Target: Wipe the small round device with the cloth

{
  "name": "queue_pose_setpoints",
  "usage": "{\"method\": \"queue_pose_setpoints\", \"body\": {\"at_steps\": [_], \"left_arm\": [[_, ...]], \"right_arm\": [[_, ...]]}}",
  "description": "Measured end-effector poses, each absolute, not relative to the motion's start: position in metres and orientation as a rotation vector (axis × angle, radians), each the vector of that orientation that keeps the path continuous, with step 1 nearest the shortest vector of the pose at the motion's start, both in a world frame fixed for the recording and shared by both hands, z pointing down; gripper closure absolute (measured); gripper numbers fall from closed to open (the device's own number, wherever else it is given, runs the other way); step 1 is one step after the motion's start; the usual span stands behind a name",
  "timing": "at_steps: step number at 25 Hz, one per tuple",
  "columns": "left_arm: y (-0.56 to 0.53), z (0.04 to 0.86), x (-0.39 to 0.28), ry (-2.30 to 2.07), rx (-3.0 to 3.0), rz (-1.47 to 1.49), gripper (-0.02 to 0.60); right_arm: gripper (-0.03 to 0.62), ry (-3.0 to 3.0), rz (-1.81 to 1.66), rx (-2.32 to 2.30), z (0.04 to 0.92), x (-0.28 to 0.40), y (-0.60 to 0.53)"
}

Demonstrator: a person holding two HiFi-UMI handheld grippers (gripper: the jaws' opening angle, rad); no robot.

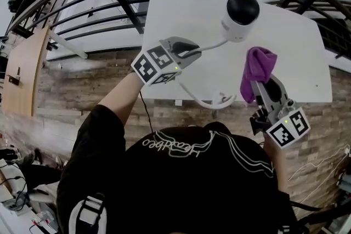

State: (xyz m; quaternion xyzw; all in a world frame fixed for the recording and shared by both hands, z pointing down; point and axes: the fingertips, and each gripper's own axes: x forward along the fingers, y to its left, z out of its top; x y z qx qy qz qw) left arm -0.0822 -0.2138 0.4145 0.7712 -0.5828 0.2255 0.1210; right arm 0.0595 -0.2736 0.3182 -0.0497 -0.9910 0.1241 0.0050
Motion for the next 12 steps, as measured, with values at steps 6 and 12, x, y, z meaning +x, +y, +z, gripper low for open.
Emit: {"method": "queue_pose_setpoints", "body": {"at_steps": [6,12], "left_arm": [[-0.213,0.415,-0.082,-1.707,2.250,0.650,0.522],[-0.214,0.413,-0.081,-1.714,2.247,0.658,0.522]], "right_arm": [[0.528,-3.168,0.193,-0.144,0.292,0.058,-0.274],[0.528,-3.236,-0.164,-0.182,0.246,0.052,-0.266]]}}
